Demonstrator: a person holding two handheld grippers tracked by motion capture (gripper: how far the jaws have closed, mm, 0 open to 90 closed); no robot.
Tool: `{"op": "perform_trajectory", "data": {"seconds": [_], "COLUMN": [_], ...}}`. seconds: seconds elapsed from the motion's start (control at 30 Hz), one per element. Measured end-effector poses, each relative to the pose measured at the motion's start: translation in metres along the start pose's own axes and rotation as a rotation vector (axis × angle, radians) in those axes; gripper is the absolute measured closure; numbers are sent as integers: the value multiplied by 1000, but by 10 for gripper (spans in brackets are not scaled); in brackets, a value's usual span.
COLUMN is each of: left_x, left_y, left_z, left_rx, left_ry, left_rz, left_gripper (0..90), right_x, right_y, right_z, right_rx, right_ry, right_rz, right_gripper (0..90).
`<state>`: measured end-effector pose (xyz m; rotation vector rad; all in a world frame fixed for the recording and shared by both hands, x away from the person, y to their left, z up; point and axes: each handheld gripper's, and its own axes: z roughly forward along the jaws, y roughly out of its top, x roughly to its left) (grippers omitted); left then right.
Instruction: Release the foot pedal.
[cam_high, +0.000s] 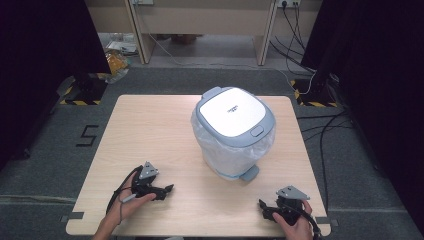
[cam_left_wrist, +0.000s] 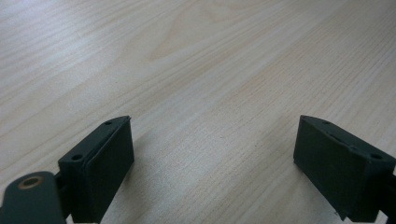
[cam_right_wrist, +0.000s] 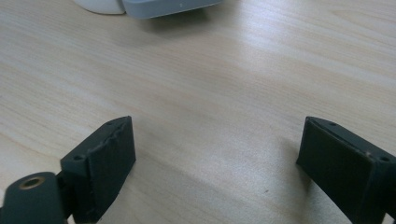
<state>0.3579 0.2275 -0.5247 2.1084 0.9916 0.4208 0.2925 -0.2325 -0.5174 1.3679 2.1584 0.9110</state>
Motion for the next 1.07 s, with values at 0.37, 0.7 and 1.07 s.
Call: {"op": "perform_trajectory", "data": {"seconds": [0.37, 0.7, 1.07], "left_x": [0, 0, 0], "left_y": [0, 0, 0], "left_z": [0, 0, 0], "left_rx": [1, 0, 1], "left_ry": [1, 0, 1], "left_rz": [0, 0, 0], "left_gripper": [113, 113, 113], "right_x": [8, 8, 8], "right_y": [-3, -3, -3], "right_z": [5, 5, 5], "right_rx": [-21, -22, -22], "right_ry": [-11, -11, -10], "right_rz": [5, 6, 6], "right_gripper": [3, 3, 4]}}
